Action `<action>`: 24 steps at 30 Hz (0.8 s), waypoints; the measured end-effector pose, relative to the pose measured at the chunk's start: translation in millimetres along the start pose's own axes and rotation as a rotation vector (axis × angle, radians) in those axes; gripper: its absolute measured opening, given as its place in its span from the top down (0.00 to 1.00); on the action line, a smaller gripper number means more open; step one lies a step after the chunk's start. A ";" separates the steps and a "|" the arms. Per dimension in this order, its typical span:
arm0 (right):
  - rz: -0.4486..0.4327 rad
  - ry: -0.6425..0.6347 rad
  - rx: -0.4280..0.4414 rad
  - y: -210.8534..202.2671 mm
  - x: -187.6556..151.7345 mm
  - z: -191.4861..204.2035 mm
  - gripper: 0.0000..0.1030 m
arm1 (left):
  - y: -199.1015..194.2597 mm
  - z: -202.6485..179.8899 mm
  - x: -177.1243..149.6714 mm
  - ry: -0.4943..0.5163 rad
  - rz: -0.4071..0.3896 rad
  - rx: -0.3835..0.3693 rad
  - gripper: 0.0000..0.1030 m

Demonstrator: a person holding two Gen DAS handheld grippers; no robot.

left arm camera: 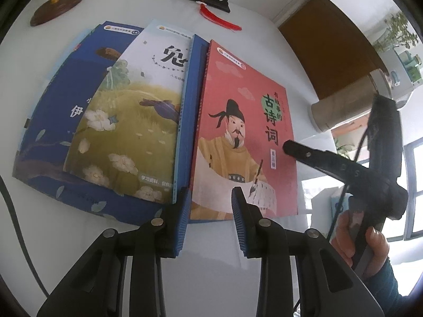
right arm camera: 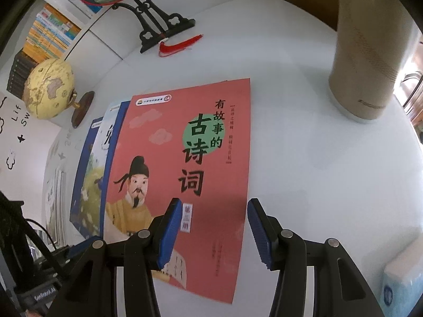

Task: Organize books
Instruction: 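Move both grippers down to the pink poetry booklet's edge, then close both grippers on the pink booklet edge and lift it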

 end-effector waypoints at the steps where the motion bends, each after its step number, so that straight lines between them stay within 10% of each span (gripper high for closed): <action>1: 0.007 0.000 -0.003 2.8 0.4 -0.4 0.51 | -0.2 0.3 0.7 -0.003 -0.003 0.001 0.72; 12: 0.003 -0.101 -0.053 6.2 4.2 15.1 0.46 | -0.1 0.7 5.1 0.018 -0.030 0.023 0.70; 17: -0.025 -0.208 -0.034 1.5 7.6 41.0 0.46 | -1.9 3.6 9.8 0.002 -0.050 0.014 0.44; 24: 0.030 -0.205 0.043 13.0 -9.5 65.3 0.46 | -22.4 30.3 1.4 -0.002 -0.082 0.084 0.42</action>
Point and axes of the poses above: each gripper's, at about its wrist camera, not at the fingertips, and y roughly the way its jaws point, z to its left, x to its top, the point moved 8 cm from there along y, roughly the way its jaws point, and after that the axes turned 9 degrees about -z, right-handed, at the moved point
